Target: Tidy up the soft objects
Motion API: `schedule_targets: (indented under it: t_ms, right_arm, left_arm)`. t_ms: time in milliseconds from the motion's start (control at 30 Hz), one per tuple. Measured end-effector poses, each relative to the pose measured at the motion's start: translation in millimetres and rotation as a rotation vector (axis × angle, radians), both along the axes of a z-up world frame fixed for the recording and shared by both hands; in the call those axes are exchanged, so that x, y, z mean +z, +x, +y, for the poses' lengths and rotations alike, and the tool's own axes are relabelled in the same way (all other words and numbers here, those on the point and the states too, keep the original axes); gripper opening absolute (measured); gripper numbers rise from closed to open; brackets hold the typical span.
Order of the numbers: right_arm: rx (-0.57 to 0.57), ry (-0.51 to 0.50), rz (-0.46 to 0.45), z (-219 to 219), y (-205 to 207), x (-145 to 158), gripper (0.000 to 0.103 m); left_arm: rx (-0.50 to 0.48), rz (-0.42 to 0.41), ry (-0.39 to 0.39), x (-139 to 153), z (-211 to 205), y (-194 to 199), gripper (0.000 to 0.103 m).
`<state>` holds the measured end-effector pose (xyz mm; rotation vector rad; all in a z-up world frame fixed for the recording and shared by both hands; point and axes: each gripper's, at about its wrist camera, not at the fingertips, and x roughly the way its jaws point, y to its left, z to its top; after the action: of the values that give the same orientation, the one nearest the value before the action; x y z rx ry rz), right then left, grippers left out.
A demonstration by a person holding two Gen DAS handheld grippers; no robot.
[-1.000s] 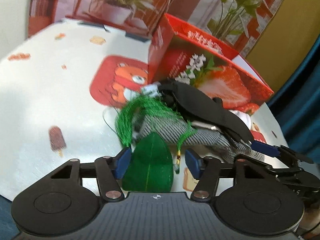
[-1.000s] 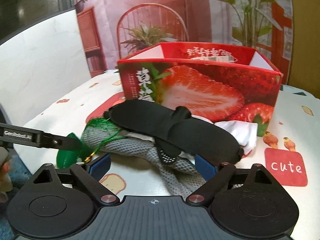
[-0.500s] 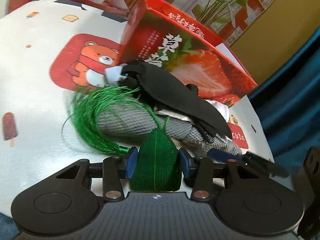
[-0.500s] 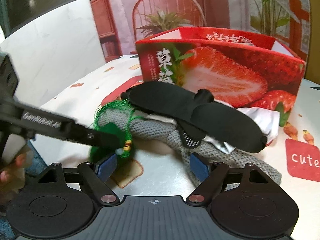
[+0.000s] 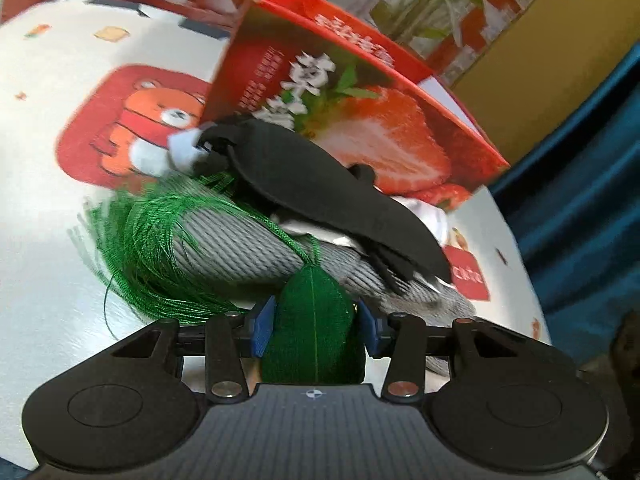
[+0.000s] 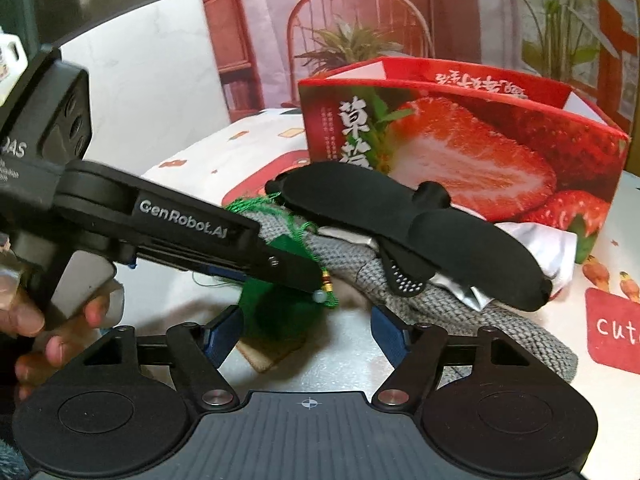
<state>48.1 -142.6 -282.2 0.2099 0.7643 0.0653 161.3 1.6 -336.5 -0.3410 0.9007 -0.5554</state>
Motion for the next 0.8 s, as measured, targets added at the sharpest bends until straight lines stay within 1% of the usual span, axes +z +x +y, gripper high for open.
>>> schedule_targets:
  t_ms: [33, 67, 100, 233, 367, 467, 500, 533, 667, 800]
  right_arm:
    - [0.004, 0.002, 0.008, 0, 1, -2, 0.058]
    - [0.005, 0.006, 0.015, 0, 2, -3, 0.055]
    - [0.006, 0.016, 0.022, -1, 2, -5, 0.054]
    - [0.005, 0.068, 0.019, -5, 0, -7, 0.053]
    - [0.015, 0.088, 0.026, -3, 0, -9, 0.054]
    - [0.023, 0.096, 0.021, -2, 0, -8, 0.053]
    - [0.028, 0.097, 0.014, -2, -1, -6, 0.05]
    - [0.041, 0.099, -0.001, -1, -2, -3, 0.045]
    - [0.058, 0.057, -0.06, 2, -4, 13, 0.044]
    - [0.071, 0.029, -0.127, -4, 1, 37, 0.043]
  left_arm:
    - [-0.006, 0.001, -0.006, -1, -1, -1, 0.046]
    - [-0.009, -0.008, -0.004, -1, -1, -3, 0.046]
    - [-0.014, -0.017, -0.002, -1, -1, -5, 0.045]
    - [-0.007, -0.012, -0.028, -3, 6, -8, 0.045]
    - [0.002, -0.007, -0.039, -6, 11, -11, 0.045]
    - [-0.006, -0.023, -0.052, -2, 11, -14, 0.045]
    - [-0.006, -0.039, -0.051, 1, 10, -15, 0.045]
    - [-0.007, -0.057, -0.05, 6, 10, -16, 0.045]
    - [-0.019, -0.125, -0.05, 27, 10, -14, 0.045]
    - [-0.012, -0.203, -0.045, 60, 6, -9, 0.045]
